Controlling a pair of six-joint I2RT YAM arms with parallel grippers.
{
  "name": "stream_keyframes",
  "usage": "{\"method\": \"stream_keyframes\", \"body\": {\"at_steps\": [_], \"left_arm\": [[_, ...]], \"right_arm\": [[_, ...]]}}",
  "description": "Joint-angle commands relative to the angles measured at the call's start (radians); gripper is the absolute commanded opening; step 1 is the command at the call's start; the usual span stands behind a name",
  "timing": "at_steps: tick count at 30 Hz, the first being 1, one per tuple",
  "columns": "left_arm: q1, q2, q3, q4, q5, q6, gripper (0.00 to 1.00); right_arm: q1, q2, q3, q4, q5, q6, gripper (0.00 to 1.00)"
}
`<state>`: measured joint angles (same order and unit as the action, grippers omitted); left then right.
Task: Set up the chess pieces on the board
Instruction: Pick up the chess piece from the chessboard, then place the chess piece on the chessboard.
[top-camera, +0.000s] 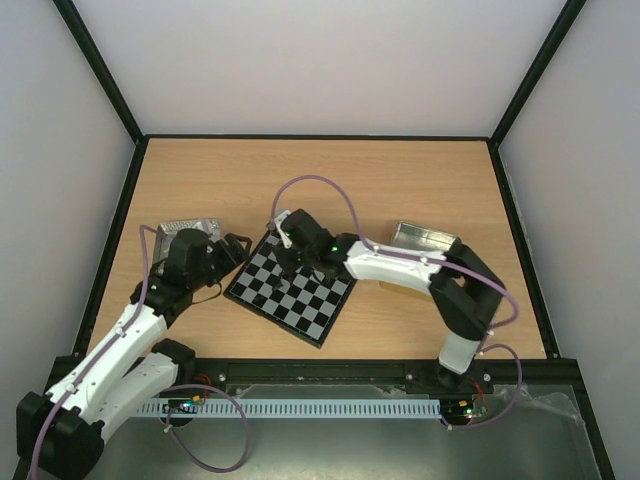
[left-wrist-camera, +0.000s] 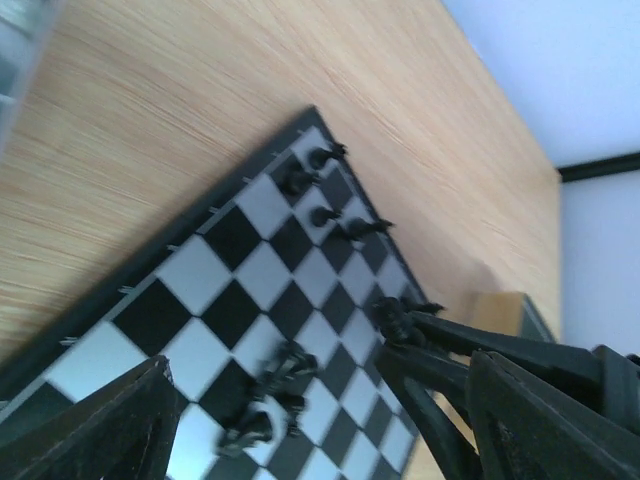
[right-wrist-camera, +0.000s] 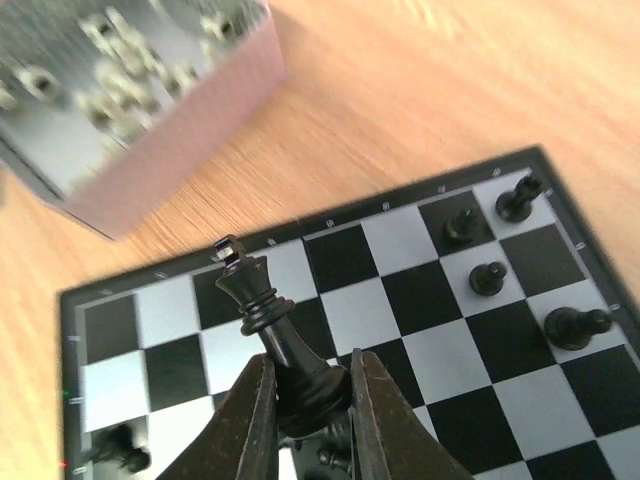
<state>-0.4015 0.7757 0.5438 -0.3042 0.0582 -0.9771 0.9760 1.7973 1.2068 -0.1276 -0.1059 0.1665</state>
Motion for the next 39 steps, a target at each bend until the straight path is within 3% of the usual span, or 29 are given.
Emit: {"method": "stream_keyframes", "body": {"at_steps": [1, 6, 11, 17, 27, 32, 36, 39], "left_arm": [[0.054, 0.028, 0.005, 0.164, 0.321, -0.005, 0.81], [0.064, 0.048, 0.039, 0.248, 0.492, 0.047, 0.82], [0.064, 0.093, 0.073, 0.243, 0.600, 0.091, 0.74], [0.065, 0.164, 0.077, 0.239, 0.633, 0.099, 0.44], [0.064, 0.185, 0.066, 0.303, 0.664, 0.067, 0.30], [0.065, 0.193, 0.058, 0.316, 0.675, 0.063, 0.12], [0.064, 0.196, 0.056, 0.306, 0.672, 0.076, 0.06], [0.065, 0.198, 0.064, 0.267, 0.644, 0.101, 0.05]], "right_arm": [[0.005, -0.161, -0.120, 0.187, -0.034, 0.036, 0.06], [0.005, -0.303, -0.254, 0.300, -0.106, 0.068, 0.07], [0.005, -0.361, -0.286, 0.315, -0.131, 0.080, 0.08], [0.004, -0.378, -0.294, 0.314, -0.142, 0.088, 0.08], [0.005, -0.375, -0.297, 0.306, -0.176, 0.083, 0.08], [0.005, -0.372, -0.295, 0.302, -0.179, 0.084, 0.09], [0.005, -0.372, -0.292, 0.292, -0.159, 0.099, 0.16], [0.005, -0.385, -0.307, 0.289, -0.122, 0.105, 0.36]]}}
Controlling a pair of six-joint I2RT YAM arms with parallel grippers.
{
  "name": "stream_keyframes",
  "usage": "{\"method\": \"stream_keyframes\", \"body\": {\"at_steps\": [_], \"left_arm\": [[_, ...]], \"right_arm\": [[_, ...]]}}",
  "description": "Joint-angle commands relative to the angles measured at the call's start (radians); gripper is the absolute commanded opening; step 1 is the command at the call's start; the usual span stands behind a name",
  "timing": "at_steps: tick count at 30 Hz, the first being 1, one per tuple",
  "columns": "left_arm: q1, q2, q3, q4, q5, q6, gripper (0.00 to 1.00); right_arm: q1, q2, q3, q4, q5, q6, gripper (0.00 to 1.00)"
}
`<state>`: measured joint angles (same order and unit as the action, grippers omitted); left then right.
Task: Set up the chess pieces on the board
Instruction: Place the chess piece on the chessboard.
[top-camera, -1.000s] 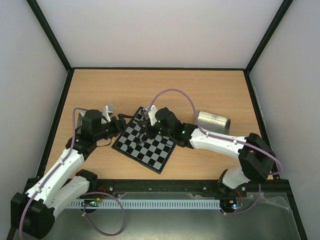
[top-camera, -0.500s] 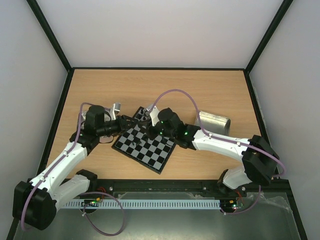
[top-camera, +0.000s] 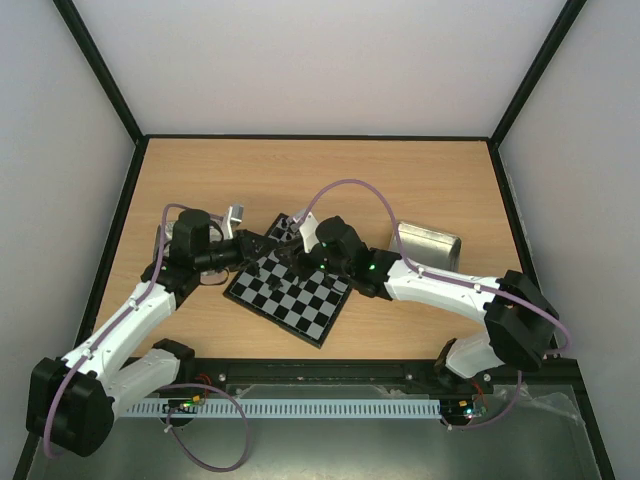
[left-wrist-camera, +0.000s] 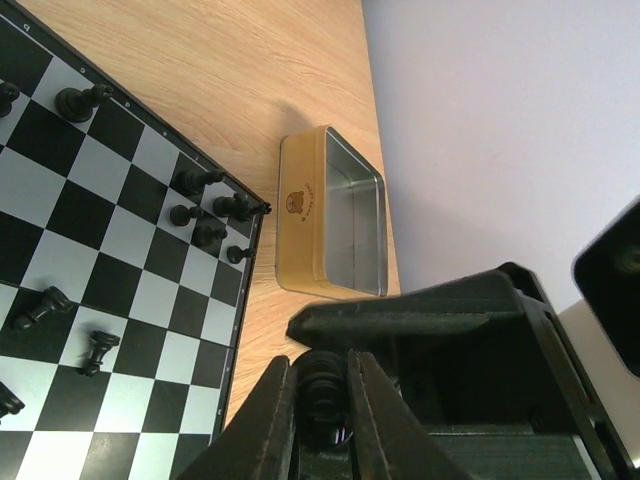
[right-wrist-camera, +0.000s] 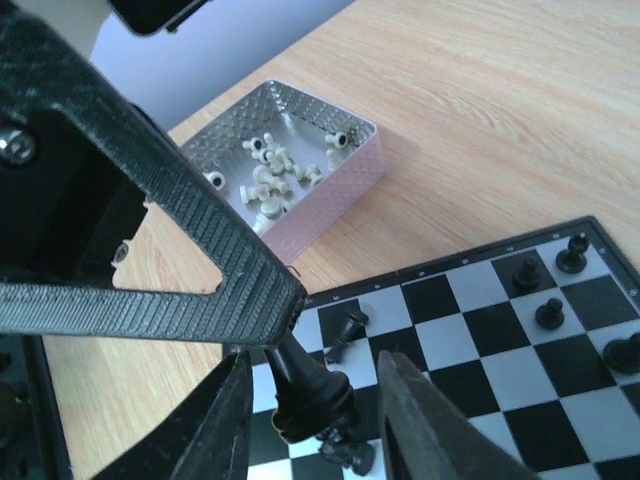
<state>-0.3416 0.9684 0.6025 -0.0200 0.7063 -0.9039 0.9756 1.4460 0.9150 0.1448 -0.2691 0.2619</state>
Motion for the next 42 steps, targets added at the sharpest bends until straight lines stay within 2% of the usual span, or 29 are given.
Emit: {"method": "stream_keyframes", "body": {"at_steps": [1, 4, 7, 10, 16, 21, 27, 31, 36, 42], "left_arm": [[0.005, 0.007, 0.014, -0.028, -0.020, 0.041, 0.05], [0.003, 0.029, 0.047, -0.097, -0.062, 0.088, 0.05], [-0.004, 0.067, 0.097, -0.159, -0.124, 0.146, 0.06], [-0.042, 0.116, 0.153, -0.231, -0.245, 0.201, 0.06], [-0.213, 0.268, 0.304, -0.333, -0.555, 0.253, 0.06], [-0.342, 0.483, 0.455, -0.388, -0.723, 0.279, 0.06], [-0.425, 0.739, 0.672, -0.467, -0.842, 0.313, 0.06], [-0.443, 0.866, 0.787, -0.516, -0.876, 0.325, 0.06], [-0.447, 0.948, 0.834, -0.516, -0.952, 0.324, 0.06], [-0.449, 0.956, 0.787, -0.436, -1.030, 0.317, 0.06]], "right_arm": [[0.005, -0.043, -0.026, 0.016, 0.058, 0.014, 0.41], [0.005, -0.093, -0.069, 0.026, 0.115, 0.031, 0.50], [0.005, -0.152, -0.112, 0.018, 0.196, 0.074, 0.55], [0.005, -0.219, -0.137, -0.039, 0.358, 0.147, 0.58], [0.000, -0.363, -0.147, -0.228, 0.753, 0.328, 0.61], [-0.003, -0.497, -0.159, -0.333, 0.920, 0.443, 0.62], [-0.004, -0.638, -0.185, -0.368, 1.000, 0.499, 0.64], [-0.006, -0.673, -0.183, -0.399, 1.018, 0.513, 0.65], [-0.006, -0.682, -0.187, -0.426, 1.019, 0.526, 0.65], [-0.005, -0.683, -0.194, -0.421, 1.009, 0.534, 0.66]]}}
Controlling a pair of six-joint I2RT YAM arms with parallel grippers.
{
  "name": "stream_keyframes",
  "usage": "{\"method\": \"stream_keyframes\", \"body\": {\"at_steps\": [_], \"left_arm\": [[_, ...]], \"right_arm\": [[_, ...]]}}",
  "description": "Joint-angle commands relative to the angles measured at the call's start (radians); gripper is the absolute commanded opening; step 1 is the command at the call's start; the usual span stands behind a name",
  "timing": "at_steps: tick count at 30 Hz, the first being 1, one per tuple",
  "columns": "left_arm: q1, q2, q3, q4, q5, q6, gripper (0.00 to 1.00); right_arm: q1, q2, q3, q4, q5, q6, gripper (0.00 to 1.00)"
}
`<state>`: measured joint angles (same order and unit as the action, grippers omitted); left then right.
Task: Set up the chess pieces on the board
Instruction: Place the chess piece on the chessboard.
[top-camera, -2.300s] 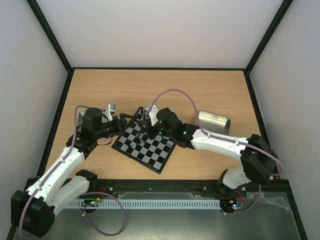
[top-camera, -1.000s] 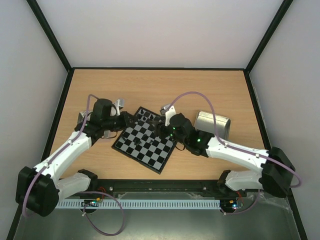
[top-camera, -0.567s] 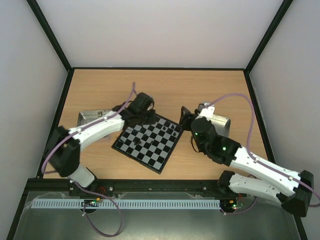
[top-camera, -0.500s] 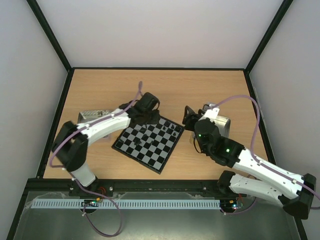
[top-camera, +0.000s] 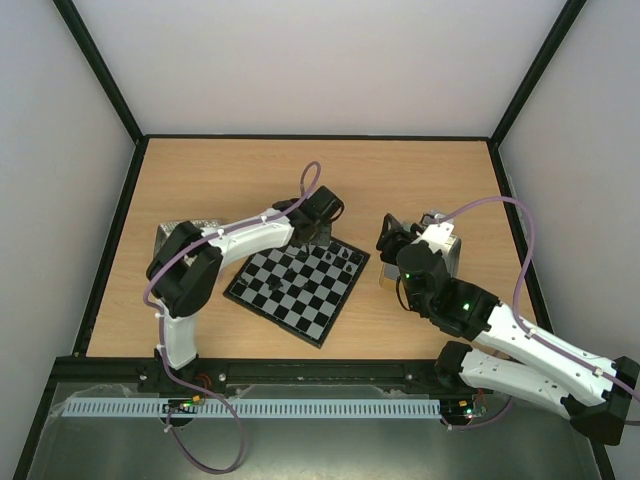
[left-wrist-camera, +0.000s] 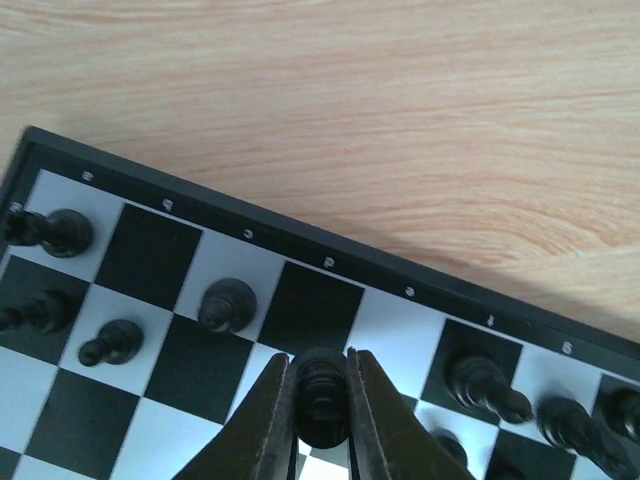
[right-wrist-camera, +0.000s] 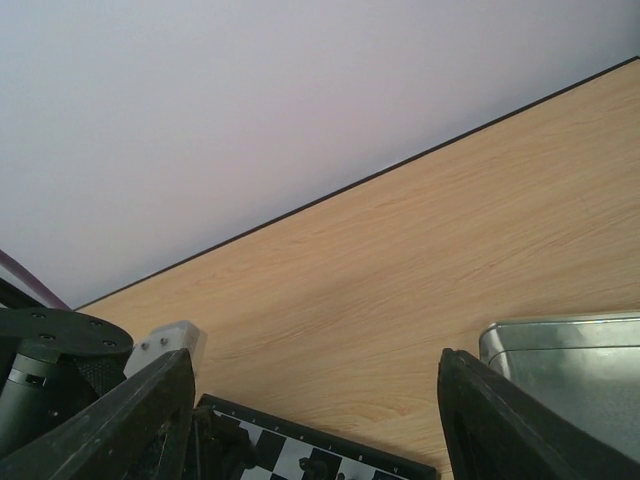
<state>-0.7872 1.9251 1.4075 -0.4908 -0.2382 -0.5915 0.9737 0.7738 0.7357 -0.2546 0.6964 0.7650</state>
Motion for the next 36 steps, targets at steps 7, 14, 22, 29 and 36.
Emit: {"method": "stream_keyframes", "body": {"at_steps": [7, 14, 22, 29, 36], "left_arm": [[-0.007, -0.001, -0.072, 0.144, -0.085, 0.013, 0.06], [-0.007, 0.023, -0.080, 0.172, -0.073, 0.014, 0.07], [-0.007, 0.055, -0.082, 0.173, -0.086, 0.013, 0.08], [-0.007, 0.060, -0.087, 0.165, -0.087, 0.013, 0.12], [-0.007, 0.006, -0.081, 0.146, -0.057, 0.012, 0.30]], "right_arm": [[-0.003, -0.004, -0.016, -0.018, 0.037, 0.029, 0.66], [-0.003, 0.003, -0.015, -0.017, 0.031, 0.030, 0.66], [-0.003, 0.011, -0.013, -0.014, 0.025, 0.030, 0.66], [-0.003, 0.016, -0.012, -0.013, 0.017, 0.033, 0.66], [-0.004, 0.013, -0.007, -0.012, 0.008, 0.036, 0.66]]}}
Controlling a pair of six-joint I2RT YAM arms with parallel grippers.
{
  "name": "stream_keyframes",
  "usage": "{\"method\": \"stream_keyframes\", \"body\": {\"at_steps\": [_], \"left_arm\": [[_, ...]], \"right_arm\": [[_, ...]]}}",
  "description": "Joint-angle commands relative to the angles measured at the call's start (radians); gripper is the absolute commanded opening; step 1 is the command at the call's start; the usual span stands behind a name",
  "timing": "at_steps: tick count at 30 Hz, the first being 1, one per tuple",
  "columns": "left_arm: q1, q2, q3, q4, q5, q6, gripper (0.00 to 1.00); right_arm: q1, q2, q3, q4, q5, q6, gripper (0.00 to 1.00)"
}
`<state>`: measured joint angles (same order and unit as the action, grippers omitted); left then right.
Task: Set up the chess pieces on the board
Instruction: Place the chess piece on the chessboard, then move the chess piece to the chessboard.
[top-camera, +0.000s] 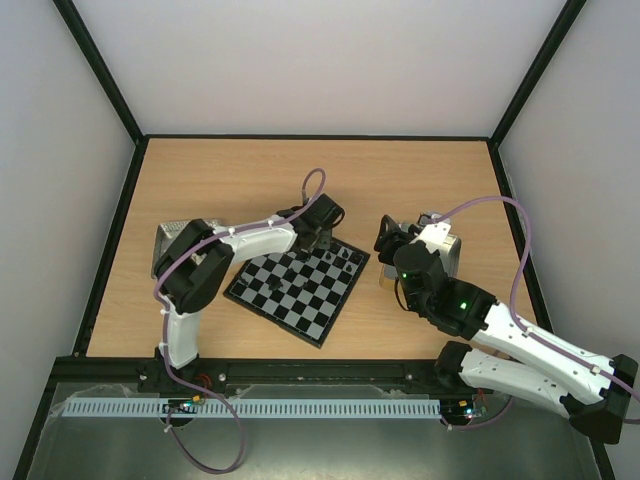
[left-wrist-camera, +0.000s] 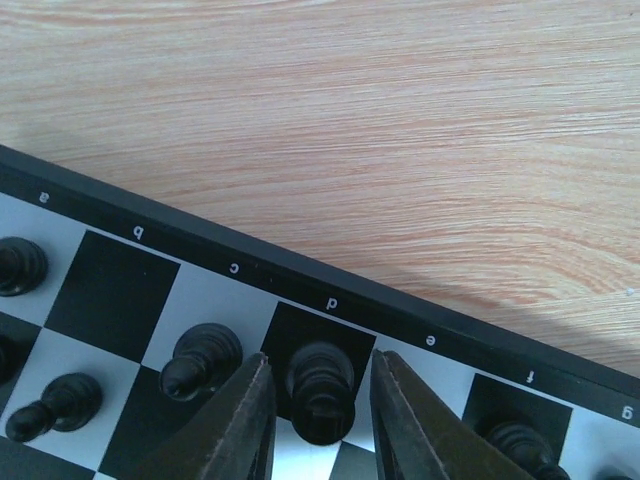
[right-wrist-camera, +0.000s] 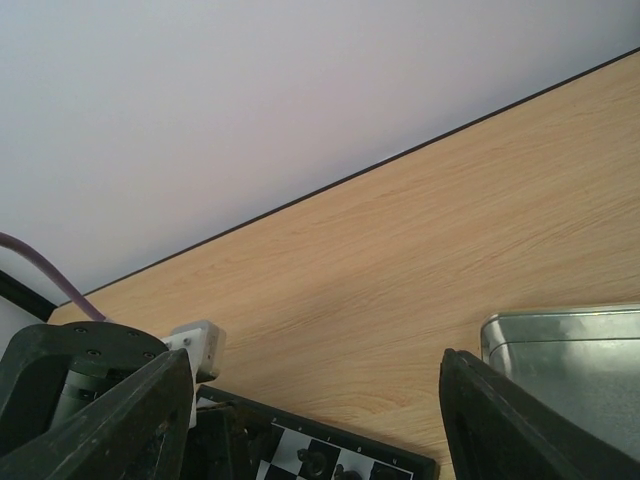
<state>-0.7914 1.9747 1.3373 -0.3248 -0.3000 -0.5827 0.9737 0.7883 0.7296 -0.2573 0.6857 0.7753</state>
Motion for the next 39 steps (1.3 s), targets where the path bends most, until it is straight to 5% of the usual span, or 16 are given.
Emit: {"method": "stream_keyframes", "body": {"at_steps": [1, 19, 28, 39], "left_arm": [[-0.003, -0.055, -0.008, -0.023, 0.013, 0.003, 0.31], [0.015, -0.156, -0.007, -0.043, 0.049, -0.011, 0.37], [0.063, -0.209, -0.042, -0.022, 0.141, -0.017, 0.19], [0.170, -0.475, -0.273, -0.023, 0.183, -0.033, 0.27]], "right_arm": [[-0.003, -0.001, -0.001, -0.010, 0.018, 0.028, 0.66], [-0.003, -0.002, 0.003, -0.018, -0.009, 0.047, 0.66], [-0.004, 0.010, 0.004, -0.019, -0.028, 0.049, 0.66], [-0.004, 0.052, 0.015, -0.011, -0.065, 0.044, 0.66]]}}
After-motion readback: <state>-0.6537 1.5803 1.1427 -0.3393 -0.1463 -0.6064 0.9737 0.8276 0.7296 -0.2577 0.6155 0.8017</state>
